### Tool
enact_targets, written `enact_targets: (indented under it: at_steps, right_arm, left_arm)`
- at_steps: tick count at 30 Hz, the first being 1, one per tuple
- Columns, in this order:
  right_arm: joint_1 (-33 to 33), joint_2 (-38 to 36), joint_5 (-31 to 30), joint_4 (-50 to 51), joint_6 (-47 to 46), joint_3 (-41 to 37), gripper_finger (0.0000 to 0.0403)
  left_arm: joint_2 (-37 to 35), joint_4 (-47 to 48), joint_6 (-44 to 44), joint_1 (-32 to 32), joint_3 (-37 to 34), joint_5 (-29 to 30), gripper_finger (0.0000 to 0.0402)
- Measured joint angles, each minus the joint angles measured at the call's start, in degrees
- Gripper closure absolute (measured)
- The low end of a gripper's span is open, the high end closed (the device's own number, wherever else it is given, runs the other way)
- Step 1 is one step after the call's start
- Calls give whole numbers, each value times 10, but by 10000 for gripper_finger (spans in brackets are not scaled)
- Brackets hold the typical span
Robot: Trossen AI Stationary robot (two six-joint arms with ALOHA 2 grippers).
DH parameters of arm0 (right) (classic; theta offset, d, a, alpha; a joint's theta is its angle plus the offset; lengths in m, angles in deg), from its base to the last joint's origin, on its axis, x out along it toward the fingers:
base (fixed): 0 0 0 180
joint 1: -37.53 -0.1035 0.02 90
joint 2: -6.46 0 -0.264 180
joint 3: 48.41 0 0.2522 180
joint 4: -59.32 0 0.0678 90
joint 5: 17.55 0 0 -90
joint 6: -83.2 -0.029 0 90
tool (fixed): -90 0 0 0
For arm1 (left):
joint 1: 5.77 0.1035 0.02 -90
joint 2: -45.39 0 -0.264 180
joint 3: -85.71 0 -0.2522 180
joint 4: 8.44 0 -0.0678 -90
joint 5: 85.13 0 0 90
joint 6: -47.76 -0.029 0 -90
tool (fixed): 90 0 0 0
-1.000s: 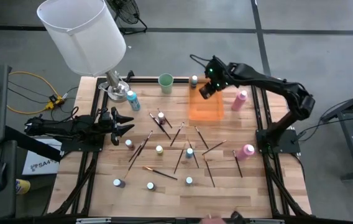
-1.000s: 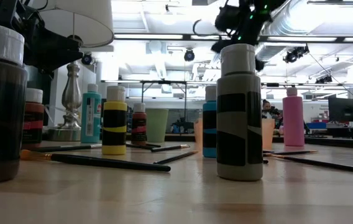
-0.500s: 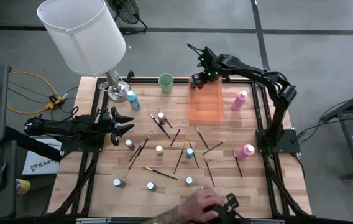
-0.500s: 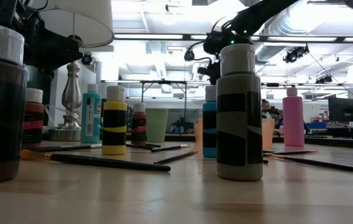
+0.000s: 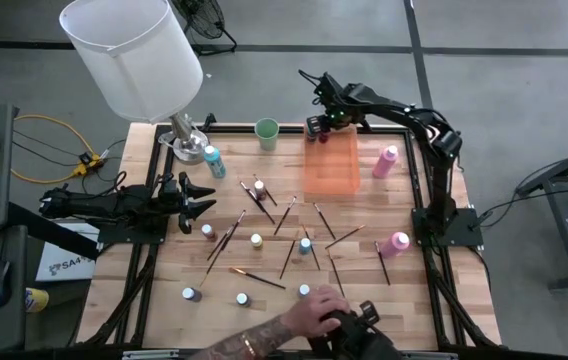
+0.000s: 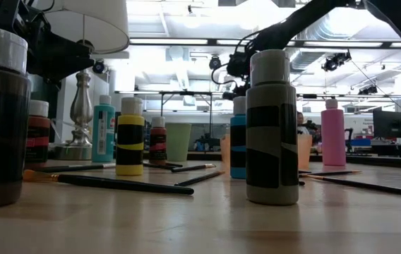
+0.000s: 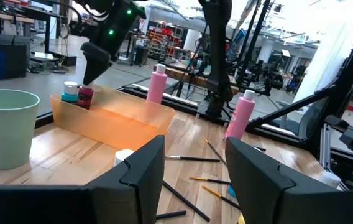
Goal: Pick & Place Paint Supplies
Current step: Put the red paint bottle into the orange bin
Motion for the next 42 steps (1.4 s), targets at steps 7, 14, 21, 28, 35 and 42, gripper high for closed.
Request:
enact_targets:
  at_steps: [7, 14, 21, 28, 35, 42]
  right_arm:
    - [-1, 4, 2, -16, 3, 0, 277]
    - [-1, 6, 0, -21, 5, 0, 270]
    - [-1, 6, -2, -24, 21, 0, 269]
    - [-1, 6, -2, -26, 21, 0, 268]
    - [-1, 6, -2, -25, 22, 0, 268]
    - [-1, 6, -2, -29, 22, 0, 266]
  left_arm:
    - [0, 0, 0, 0, 0, 0, 234]
    - [0, 0, 0, 0, 0, 0, 234]
    - [0, 0, 0, 0, 0, 0, 234]
    - [0, 0, 0, 0, 0, 0, 234]
    - [0, 0, 0, 0, 0, 0, 234]
    - [0, 0, 0, 0, 0, 0, 234]
